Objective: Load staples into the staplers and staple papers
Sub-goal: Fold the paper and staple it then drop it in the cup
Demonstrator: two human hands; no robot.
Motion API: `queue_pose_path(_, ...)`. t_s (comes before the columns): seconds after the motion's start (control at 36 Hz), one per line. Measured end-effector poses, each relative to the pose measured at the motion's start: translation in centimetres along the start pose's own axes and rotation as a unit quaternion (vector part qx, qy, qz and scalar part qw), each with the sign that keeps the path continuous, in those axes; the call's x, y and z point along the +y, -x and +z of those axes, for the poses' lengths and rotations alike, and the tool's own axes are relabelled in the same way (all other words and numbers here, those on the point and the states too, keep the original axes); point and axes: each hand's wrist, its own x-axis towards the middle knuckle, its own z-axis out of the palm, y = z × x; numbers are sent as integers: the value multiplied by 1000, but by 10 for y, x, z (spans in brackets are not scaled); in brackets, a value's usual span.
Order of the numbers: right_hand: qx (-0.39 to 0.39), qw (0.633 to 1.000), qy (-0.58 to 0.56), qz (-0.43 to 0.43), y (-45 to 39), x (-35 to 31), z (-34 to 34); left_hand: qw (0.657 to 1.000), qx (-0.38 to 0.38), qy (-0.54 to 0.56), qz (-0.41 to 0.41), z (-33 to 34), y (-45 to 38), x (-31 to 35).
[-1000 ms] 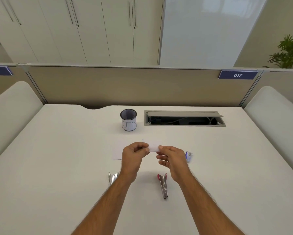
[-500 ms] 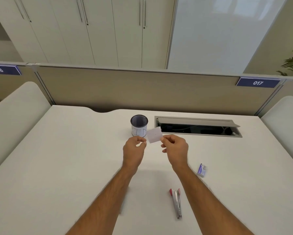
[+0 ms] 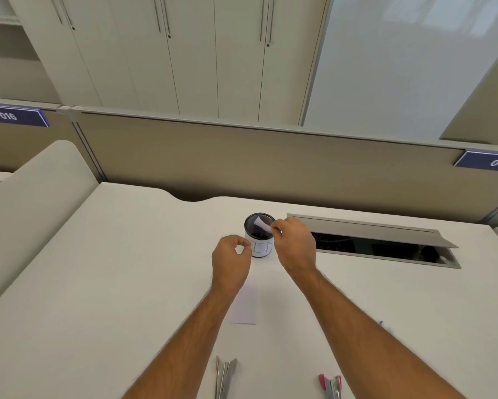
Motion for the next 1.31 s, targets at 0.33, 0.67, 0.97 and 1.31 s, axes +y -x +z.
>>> queue_pose_path(0.33,-128,987,90,-40,-34,-4,30,1000,17,14,-18,0,-16,-24)
queue_pose_path(0.67,-178,983,36,-3,-38,-14,12,999,19,29,-26,-3,-18,-37)
queue_pose_path(0.97,-76,996,-48,-1,3,-13,-9,1000,-1,-1,-26,-7,5,-26)
queue_pose_path(1.31,-72,994,-76,19,71,-8,-34,999,-24,-33,-16,-18,57,-25)
